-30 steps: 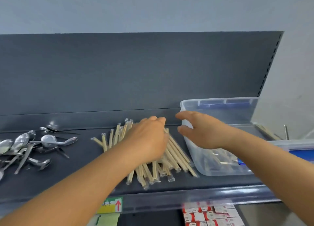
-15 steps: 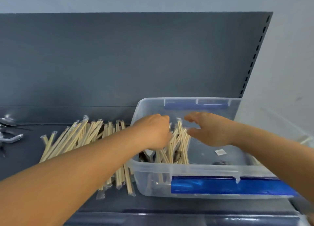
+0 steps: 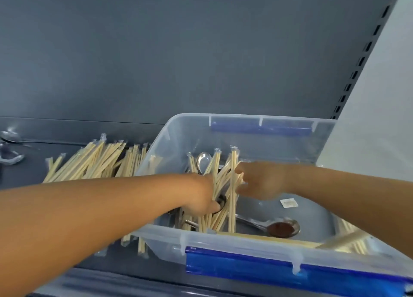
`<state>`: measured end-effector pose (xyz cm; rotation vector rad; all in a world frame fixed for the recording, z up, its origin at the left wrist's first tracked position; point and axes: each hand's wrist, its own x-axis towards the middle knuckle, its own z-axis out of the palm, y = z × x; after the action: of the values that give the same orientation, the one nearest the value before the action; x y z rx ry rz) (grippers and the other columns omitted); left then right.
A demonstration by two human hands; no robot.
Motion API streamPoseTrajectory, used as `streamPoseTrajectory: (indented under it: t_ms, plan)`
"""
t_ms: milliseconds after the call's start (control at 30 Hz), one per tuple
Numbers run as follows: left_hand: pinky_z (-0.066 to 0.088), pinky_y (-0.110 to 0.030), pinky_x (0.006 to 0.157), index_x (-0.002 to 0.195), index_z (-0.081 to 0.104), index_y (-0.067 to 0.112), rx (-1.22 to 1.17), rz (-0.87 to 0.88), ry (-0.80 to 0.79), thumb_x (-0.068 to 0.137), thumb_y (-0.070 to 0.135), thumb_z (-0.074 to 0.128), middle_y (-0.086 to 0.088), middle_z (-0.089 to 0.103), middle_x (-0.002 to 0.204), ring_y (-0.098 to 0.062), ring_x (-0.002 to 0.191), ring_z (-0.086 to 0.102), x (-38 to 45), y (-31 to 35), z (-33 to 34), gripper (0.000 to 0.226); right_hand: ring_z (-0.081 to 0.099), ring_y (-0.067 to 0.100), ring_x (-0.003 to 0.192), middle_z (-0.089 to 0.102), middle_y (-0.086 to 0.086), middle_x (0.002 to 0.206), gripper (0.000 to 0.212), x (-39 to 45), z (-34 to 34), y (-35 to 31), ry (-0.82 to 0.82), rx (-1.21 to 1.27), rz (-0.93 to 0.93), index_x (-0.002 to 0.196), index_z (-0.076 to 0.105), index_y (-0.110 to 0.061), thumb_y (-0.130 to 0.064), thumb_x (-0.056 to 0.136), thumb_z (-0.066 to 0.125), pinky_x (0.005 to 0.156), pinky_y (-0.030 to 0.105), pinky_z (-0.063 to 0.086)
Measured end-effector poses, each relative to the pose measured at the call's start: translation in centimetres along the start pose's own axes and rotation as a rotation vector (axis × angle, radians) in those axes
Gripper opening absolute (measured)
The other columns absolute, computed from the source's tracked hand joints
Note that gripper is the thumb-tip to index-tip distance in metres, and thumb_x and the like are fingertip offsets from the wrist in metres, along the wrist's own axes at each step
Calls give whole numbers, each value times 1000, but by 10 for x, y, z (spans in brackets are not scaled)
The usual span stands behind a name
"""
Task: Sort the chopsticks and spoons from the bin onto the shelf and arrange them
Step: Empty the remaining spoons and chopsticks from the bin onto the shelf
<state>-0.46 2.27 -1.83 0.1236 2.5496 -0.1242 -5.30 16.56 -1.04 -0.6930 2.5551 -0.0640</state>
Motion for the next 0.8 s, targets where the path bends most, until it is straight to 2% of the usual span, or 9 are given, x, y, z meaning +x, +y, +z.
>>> streamPoseTrajectory:
  t_ms: [67,133,233,300,433,533,633,733,800]
  plan:
    - [43,-31,67,146,17,5,10,-8,5,97,46,41,-10,55,100,-23,83,52,4,3,-2,68,59,19,83,62,4,86,21,5,4,-2,-4,35,15,88,58,-14,-31,94,48,72,28,46]
    - [45,-32,68,144,19,5,-7,-11,18,95,45,46,-13,54,114,-24,85,52,9,5,-4,69,61,22,81,62,7,84,22,9,4,-4,9,69,29,80,59,-14,-29,93,50,69,31,47]
    - [47,-33,69,142,22,7,-93,4,43,91,43,55,-14,50,120,-25,92,55,16,9,-7,71,61,28,106,63,13,116,34,7,0,-7,19,95,92,117,56,-6,-30,93,53,85,33,49]
    - [50,-34,72,142,21,10,-177,12,52,87,39,62,-14,46,124,-27,98,58,20,12,-7,74,60,26,109,60,12,122,44,5,-1,-5,23,133,152,128,47,-6,-31,92,56,85,31,48]
    - [47,-29,57,149,-2,17,-356,-10,88,83,26,70,-9,55,104,-22,82,60,28,14,-4,98,59,20,94,59,5,112,81,11,5,6,55,230,264,140,23,-6,-39,82,69,82,32,50]
    - [36,-24,45,147,-19,10,-340,-97,115,88,9,57,-12,57,100,-22,77,60,32,13,-6,97,55,19,85,58,6,104,91,17,11,10,64,171,309,142,14,-3,-40,81,71,72,30,49]
    - [39,-24,51,143,18,0,-251,-144,174,91,8,51,-14,57,113,-23,90,60,38,4,-9,62,55,20,84,60,10,109,79,22,12,12,61,114,343,136,19,3,-31,84,68,69,28,48]
    - [34,-21,46,110,56,1,-314,-90,196,90,14,55,-5,50,78,-15,64,49,42,-1,-8,25,62,21,92,60,12,112,76,23,11,16,92,158,374,142,11,6,-24,91,59,76,28,52]
    - [35,-22,45,85,56,5,-368,-45,185,89,28,60,-2,48,67,-15,57,49,41,1,-6,24,62,21,93,60,10,105,87,22,10,14,136,287,378,147,0,3,-26,90,60,78,31,53]
